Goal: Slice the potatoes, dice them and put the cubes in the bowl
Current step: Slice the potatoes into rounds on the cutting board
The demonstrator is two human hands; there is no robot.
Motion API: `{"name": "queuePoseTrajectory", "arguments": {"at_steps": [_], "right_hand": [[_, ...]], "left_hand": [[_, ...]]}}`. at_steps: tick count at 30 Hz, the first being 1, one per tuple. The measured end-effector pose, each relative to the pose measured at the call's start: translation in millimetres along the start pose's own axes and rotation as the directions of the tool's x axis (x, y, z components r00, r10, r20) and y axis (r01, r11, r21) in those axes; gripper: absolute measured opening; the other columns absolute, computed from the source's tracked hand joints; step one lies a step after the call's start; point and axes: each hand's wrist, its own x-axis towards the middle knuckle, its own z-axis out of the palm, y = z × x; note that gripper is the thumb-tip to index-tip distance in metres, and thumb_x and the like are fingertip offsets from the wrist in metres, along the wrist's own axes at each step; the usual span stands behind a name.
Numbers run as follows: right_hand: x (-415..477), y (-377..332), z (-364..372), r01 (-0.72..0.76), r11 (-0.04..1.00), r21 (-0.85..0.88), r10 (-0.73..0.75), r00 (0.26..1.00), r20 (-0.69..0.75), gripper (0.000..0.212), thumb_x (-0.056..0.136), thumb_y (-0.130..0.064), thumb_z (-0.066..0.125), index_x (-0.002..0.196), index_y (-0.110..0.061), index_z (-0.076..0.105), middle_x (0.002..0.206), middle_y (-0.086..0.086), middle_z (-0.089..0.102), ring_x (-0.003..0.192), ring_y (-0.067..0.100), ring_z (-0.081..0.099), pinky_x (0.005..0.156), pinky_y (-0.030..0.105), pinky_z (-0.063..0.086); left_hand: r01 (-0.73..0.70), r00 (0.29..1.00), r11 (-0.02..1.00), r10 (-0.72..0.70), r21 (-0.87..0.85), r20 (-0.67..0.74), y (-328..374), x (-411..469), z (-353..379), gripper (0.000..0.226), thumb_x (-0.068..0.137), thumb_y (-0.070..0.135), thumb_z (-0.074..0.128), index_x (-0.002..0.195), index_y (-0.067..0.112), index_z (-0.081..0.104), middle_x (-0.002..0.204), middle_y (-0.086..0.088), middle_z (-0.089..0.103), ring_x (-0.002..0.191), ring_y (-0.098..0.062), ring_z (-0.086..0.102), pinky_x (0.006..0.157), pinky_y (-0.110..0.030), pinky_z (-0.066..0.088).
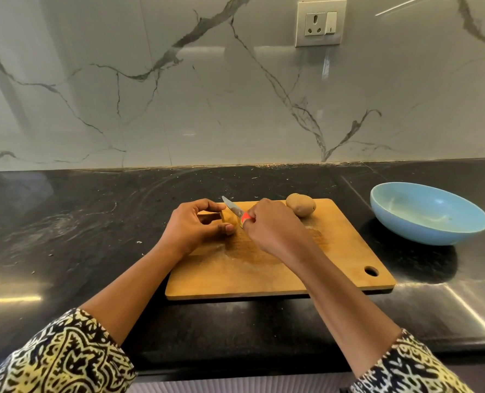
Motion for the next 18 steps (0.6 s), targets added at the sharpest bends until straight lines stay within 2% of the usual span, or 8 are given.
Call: {"name": "queuePoseTrajectory", "arguments": {"at_steps": [4,7,12,14,18], "right_hand": [[-2,-5,-1,0.039,0.995,-0.088,-0.036,0.999,0.034,0.021,0.098,-0.023,0.050,0.107,-0.011,0.064,0.083,0.002,0.057,0.076,0.016,0.056,0.053,0.023,0.036],[-9,-6,2,0.053,0.989,-0.139,-0.050,0.998,0.023,0.021,0.098,-0.024,0.050,0.109,-0.012,0.063,0.089,0.002,0.058,0.082,0.017,0.058,0.062,0.027,0.040],[-9,-18,9,0.036,0.977,-0.209,-0.005,0.989,0.149,0.030,0.099,-0.024,0.051,0.126,-0.013,0.053,0.120,0.008,0.059,0.105,0.022,0.059,0.081,0.030,0.046],[-22,-13,11,0.064,0.965,-0.254,-0.029,0.989,0.142,0.028,0.100,-0.025,0.049,0.124,-0.013,0.055,0.116,0.007,0.060,0.102,0.020,0.060,0.076,0.029,0.044],[-52,2,8,0.113,0.950,-0.292,-0.088,0.991,0.098,0.021,0.101,-0.026,0.046,0.114,-0.014,0.057,0.088,0.000,0.049,0.079,0.015,0.049,0.066,0.027,0.037]], "left_hand": [[-0.007,1.000,1.000,0.007,-0.004,-0.001,-2,0,0,0.045,0.055,0.040,0.083,0.096,0.028,0.069,0.104,0.010,0.068,0.100,-0.012,0.065,0.094,-0.039,0.052],[0.000,1.000,1.000,0.001,-0.015,0.004,-4,1,-1,0.044,0.056,0.039,0.084,0.096,0.027,0.069,0.106,0.010,0.069,0.101,-0.012,0.065,0.095,-0.040,0.051],[-0.002,1.000,1.000,0.002,-0.002,0.001,-2,0,1,0.045,0.055,0.041,0.081,0.096,0.027,0.066,0.108,0.010,0.067,0.102,-0.012,0.064,0.096,-0.039,0.050],[0.005,1.000,1.000,-0.005,-0.016,-0.005,-2,0,0,0.049,0.053,0.043,0.082,0.097,0.026,0.067,0.108,0.009,0.067,0.102,-0.013,0.065,0.096,-0.040,0.050],[0.021,1.000,1.000,-0.021,-0.003,-0.015,-4,1,0,0.050,0.053,0.045,0.081,0.098,0.027,0.067,0.107,0.007,0.067,0.104,-0.015,0.063,0.097,-0.043,0.049]]}}
